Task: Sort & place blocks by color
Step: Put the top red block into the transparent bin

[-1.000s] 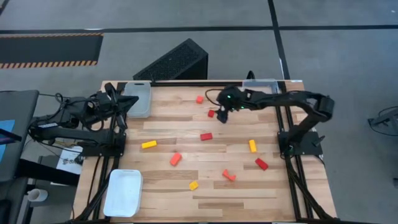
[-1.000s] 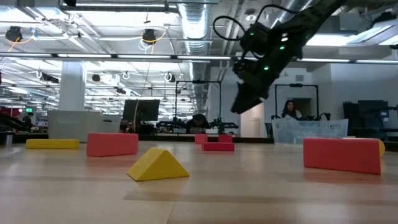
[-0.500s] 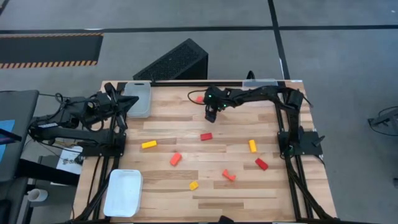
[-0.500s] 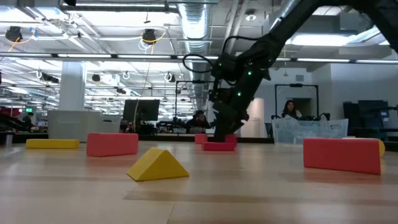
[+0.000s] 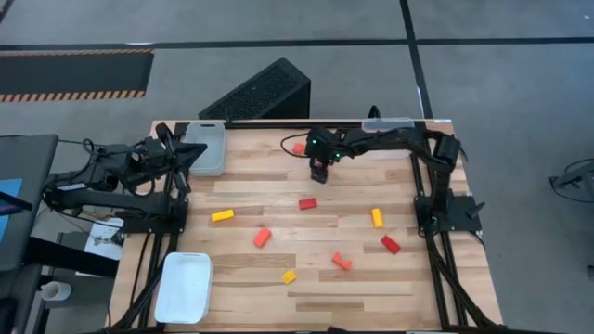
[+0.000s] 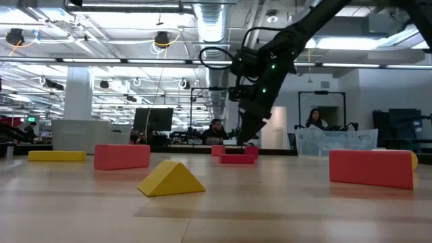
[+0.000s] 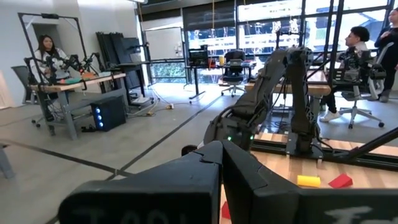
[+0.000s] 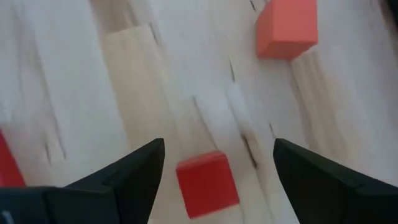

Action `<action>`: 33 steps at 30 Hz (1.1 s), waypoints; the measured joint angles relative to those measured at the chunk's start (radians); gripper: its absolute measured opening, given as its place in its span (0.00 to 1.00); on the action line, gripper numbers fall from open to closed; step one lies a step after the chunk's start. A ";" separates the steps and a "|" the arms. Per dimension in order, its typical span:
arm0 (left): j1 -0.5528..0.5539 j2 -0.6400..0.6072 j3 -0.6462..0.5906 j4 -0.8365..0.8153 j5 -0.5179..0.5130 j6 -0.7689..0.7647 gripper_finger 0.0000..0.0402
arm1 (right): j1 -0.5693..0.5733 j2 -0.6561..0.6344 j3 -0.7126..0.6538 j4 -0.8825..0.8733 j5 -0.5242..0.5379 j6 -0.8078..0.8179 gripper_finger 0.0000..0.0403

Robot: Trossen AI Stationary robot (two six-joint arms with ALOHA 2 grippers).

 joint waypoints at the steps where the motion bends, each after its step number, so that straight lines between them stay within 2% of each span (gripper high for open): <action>1: 0.000 0.000 0.000 -0.001 0.000 0.000 0.00 | 0.001 -0.008 0.000 -0.014 -0.001 -0.019 0.81; 7: 0.000 0.000 0.000 -0.001 0.000 -0.003 0.00 | -0.001 0.005 -0.005 -0.057 -0.005 -0.072 0.80; 19: 0.000 0.000 0.000 0.000 0.002 -0.017 0.00 | -0.003 0.046 -0.006 -0.015 0.024 -0.137 0.77; 29: 0.000 0.000 0.000 0.000 0.003 -0.021 0.00 | -0.002 0.046 -0.006 -0.020 0.023 -0.140 0.58; 33: 0.000 0.000 0.000 0.001 0.003 -0.025 0.00 | -0.002 0.046 -0.006 -0.041 0.023 -0.140 0.46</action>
